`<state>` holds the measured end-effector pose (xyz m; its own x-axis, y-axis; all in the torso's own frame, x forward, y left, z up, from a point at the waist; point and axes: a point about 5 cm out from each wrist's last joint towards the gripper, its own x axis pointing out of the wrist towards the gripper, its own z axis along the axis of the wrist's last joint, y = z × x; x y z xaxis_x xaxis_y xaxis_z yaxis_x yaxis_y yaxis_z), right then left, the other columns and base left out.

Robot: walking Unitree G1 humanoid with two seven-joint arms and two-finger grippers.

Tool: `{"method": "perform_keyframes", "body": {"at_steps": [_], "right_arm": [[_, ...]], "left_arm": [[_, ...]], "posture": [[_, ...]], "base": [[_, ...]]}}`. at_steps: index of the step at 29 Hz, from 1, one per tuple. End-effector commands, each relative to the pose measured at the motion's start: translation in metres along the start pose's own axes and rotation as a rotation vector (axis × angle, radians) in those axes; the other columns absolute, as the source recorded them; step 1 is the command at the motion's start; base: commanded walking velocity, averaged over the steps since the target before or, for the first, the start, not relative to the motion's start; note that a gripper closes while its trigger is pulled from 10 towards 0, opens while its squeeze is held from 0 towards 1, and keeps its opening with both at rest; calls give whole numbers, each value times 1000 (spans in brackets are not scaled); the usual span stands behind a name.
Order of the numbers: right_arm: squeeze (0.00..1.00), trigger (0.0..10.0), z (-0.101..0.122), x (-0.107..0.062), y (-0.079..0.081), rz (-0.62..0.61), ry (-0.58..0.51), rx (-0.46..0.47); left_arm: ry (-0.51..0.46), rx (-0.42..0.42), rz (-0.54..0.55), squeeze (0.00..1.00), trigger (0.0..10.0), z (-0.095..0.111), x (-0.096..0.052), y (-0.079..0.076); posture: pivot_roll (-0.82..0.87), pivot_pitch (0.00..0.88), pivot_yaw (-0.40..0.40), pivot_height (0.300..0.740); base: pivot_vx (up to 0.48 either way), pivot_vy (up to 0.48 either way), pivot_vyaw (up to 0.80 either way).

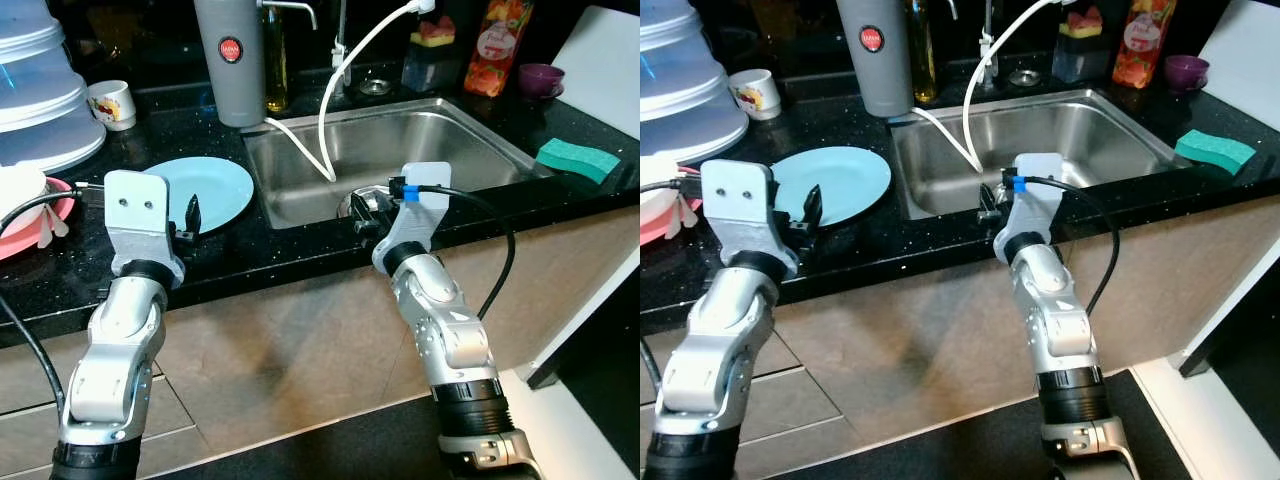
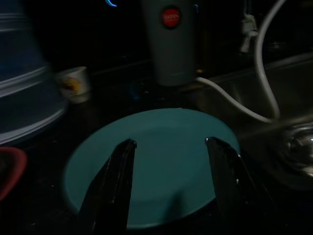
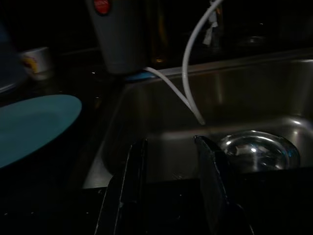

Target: Kitchen organization

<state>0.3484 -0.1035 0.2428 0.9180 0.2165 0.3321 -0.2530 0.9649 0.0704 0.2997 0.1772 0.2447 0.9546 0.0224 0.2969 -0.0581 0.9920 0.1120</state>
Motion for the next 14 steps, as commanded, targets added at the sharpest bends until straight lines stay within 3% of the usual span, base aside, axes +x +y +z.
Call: {"method": "perform_keyframes", "body": {"at_steps": [1,14], "right_arm": [[0,10000,-1,1,2,3,1,0],[0,10000,-1,3,3,0,-1,3]], "left_arm": [[5,10,12,0,10000,0,-2,4],[2,13,10,0,10000,1,0,6]], "posture": [[-2,71,46,740],[1,65,47,740]], "base": [[319,0,0],[316,0,0]]}}
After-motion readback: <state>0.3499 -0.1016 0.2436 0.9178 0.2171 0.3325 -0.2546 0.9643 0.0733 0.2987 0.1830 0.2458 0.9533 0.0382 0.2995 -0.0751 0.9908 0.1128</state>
